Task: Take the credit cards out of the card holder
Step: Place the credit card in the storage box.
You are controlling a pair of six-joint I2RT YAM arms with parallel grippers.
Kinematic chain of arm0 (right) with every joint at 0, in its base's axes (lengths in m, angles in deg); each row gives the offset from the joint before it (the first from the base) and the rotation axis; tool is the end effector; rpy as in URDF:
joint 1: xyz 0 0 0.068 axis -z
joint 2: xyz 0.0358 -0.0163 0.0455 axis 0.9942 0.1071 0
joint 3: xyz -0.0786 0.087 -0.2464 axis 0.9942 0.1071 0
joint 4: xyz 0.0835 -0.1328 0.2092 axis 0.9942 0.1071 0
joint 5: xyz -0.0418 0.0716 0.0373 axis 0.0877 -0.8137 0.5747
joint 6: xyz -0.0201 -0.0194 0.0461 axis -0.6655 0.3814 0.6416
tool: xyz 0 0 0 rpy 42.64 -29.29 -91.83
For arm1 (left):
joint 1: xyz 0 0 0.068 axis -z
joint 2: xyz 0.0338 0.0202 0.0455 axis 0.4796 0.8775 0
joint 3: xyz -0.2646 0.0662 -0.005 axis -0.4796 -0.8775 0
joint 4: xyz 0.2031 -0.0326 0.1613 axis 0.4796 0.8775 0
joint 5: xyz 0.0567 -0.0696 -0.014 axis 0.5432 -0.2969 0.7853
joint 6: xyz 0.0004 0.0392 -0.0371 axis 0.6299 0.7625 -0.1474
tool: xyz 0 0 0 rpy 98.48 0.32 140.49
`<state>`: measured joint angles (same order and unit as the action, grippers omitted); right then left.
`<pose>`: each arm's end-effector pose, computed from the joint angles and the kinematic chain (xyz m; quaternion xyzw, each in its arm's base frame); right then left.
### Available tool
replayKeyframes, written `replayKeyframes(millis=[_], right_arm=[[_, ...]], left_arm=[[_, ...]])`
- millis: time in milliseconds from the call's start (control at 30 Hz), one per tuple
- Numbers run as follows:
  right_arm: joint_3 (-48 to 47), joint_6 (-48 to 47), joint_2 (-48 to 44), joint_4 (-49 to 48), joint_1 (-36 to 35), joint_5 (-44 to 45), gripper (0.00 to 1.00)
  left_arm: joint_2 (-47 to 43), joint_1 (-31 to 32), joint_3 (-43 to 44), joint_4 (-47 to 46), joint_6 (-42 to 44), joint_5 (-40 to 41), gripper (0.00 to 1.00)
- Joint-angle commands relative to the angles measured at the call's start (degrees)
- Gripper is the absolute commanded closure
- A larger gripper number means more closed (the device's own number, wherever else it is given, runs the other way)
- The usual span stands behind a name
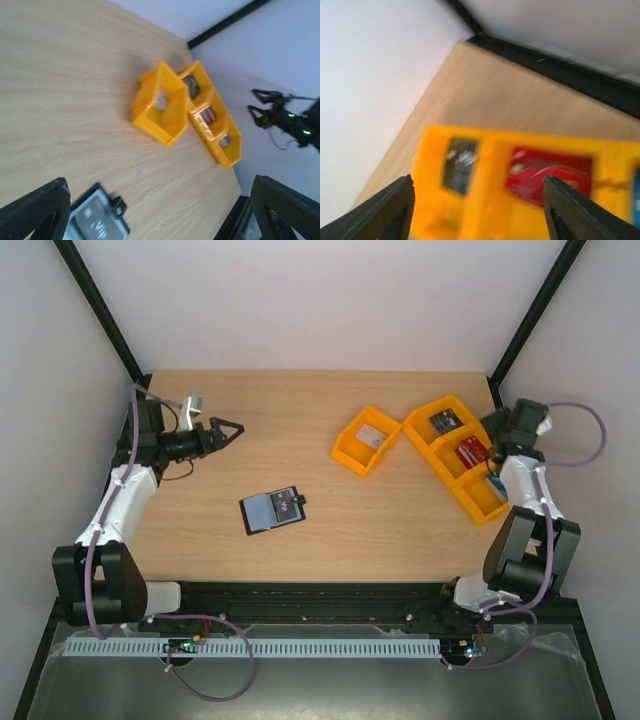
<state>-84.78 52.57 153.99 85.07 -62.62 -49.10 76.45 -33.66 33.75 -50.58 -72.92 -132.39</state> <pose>0.3174 -0.1163 0.2658 0.4210 0.7500 0.1771 0.4784 0.2875 -0.0045 0.3085 0.0581 0.7983 -0.4645 0.3788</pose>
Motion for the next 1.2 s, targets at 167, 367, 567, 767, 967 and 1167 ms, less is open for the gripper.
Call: replayKeyframes(millis=[167, 367, 567, 767, 967, 1167], right_arm=[[-3.59, -9.74, -3.77, 11.66, -37.19, 4.10, 0.37], [-9.57, -8.69, 10.36, 17.80, -61.74, -3.31, 0.39], [-11.96, -5.36, 21.14, 16.83, -71.20, -5.15, 0.39], [-11.67, -2.97, 25.94, 14.68, -71.51, -5.32, 0.45], [-10.92, -0.42, 27.29, 8.68, -72.19, -9.55, 0.56], [-10.74, 0.61, 29.02, 5.43, -72.16, -11.89, 0.64]], left_arm=[[-1.23, 0.01, -23.68, -9.97, -22.33, 15.71, 0.01], [0.58, 6.60, -28.38, -4.14, -15.71, 21.97, 0.01], [2.17, 7.29, -32.02, -8.52, -16.21, 19.89, 0.04], [5.82, 10.61, -32.55, -11.57, -14.96, 19.76, 0.06], [9.11, 12.60, -32.38, -15.44, -15.78, 17.08, 0.10], [8.72, 12.73, -33.38, -19.98, -17.05, 15.29, 0.32]])
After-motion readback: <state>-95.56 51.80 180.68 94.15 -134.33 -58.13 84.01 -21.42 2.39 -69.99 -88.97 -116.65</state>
